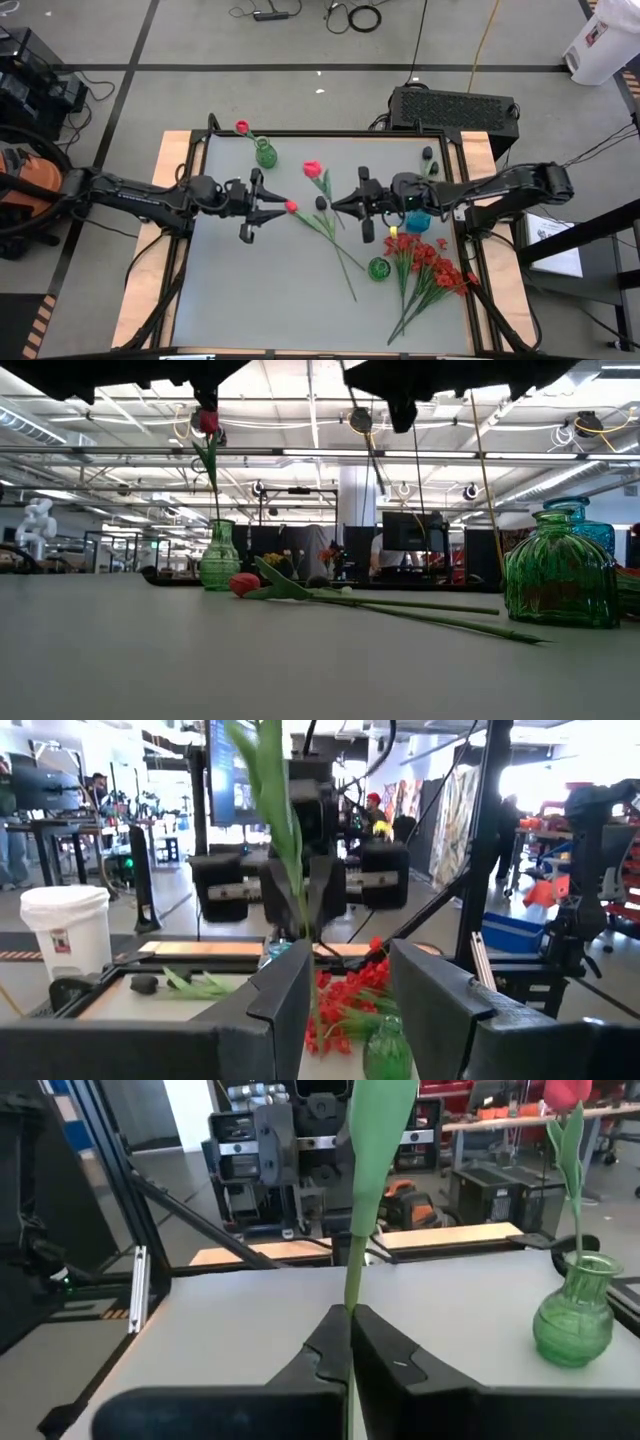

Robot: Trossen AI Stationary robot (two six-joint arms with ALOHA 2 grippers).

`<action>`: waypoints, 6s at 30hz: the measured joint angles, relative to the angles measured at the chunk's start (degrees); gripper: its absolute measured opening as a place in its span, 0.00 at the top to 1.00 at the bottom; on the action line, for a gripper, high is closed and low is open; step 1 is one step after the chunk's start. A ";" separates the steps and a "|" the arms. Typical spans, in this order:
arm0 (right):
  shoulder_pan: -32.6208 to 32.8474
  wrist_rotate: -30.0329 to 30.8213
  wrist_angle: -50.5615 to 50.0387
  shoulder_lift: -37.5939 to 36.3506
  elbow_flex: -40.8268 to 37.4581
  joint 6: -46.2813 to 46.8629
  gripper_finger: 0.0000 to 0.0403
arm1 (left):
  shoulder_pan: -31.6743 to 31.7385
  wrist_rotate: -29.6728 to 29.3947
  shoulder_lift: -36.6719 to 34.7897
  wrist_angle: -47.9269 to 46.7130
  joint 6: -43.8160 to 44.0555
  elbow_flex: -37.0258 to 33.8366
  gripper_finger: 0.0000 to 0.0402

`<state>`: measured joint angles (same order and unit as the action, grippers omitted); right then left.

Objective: Sort flowers into vase by color
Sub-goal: Put the top pink flower into the top green vase

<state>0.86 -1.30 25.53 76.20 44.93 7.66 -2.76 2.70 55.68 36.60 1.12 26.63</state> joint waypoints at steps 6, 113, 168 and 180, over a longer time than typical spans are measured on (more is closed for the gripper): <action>0.02 -0.22 5.91 4.22 0.00 0.03 1.00 | 0.00 0.00 4.41 7.15 0.05 0.00 0.64; 4.57 -0.06 8.36 7.39 -0.09 -4.08 0.83 | -1.38 0.00 27.54 23.93 2.44 10.78 0.98; 6.01 1.28 -0.10 7.39 0.02 -0.83 0.63 | 7.43 -21.68 -18.57 -18.85 -14.11 10.71 0.98; 6.01 1.27 -0.41 7.39 0.02 -0.83 0.63 | 20.29 -12.96 -18.97 -18.22 -13.63 14.38 0.98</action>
<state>6.87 -0.03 25.12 83.59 44.95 6.83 17.52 -10.26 36.72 18.38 -12.51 41.01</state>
